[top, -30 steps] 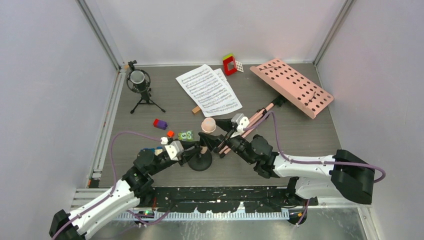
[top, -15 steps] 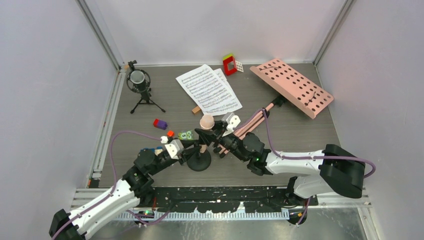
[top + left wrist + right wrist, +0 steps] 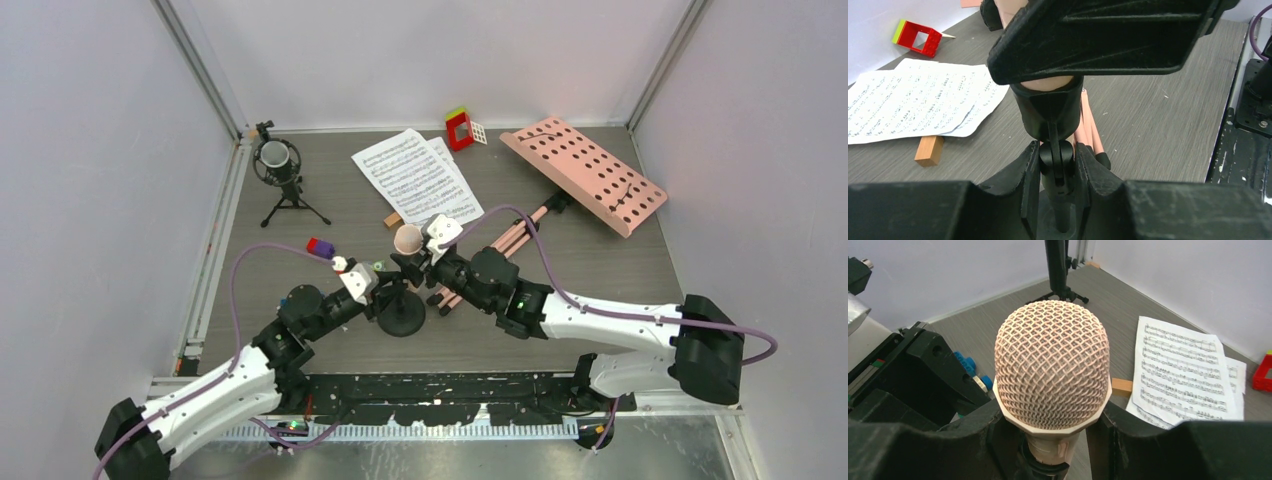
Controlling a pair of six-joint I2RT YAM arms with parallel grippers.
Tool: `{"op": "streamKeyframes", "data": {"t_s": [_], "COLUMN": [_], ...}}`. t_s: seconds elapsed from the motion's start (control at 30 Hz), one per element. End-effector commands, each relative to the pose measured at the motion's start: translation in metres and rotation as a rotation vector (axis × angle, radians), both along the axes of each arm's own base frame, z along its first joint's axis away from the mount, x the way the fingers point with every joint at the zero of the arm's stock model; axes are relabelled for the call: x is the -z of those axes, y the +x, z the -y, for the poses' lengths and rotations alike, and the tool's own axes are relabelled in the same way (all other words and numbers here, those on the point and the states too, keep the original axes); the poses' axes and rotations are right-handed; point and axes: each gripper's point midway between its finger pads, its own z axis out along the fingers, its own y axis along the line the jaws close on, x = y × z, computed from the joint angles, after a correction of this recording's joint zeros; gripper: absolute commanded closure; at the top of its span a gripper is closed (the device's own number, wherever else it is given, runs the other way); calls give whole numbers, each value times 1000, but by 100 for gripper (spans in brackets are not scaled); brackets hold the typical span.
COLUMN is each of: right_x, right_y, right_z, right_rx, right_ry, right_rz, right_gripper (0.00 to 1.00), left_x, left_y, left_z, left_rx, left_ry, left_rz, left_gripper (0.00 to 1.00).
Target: Pack up the instrument practice props
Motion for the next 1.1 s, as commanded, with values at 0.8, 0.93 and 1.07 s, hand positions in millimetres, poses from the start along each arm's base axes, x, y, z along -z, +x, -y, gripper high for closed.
{"op": "streamKeyframes", "data": {"t_s": [0.8, 0.93, 1.07], "right_x": [-263, -271, -278], "right_y": [-26, -28, -28], "right_z": [48, 51, 53], "right_rx": [-19, -21, -17], "right_ry": [460, 484, 502], "right_rz": [249, 256, 261], "right_gripper": [99, 99, 99], "left_x": [74, 77, 78], "left_y": [8, 10, 12], "left_z": [-4, -3, -3], "left_rx": [-45, -53, -58], "left_ry": [234, 244, 248], "left_rz": [-206, -223, -230], "left_gripper": [100, 100, 100]}}
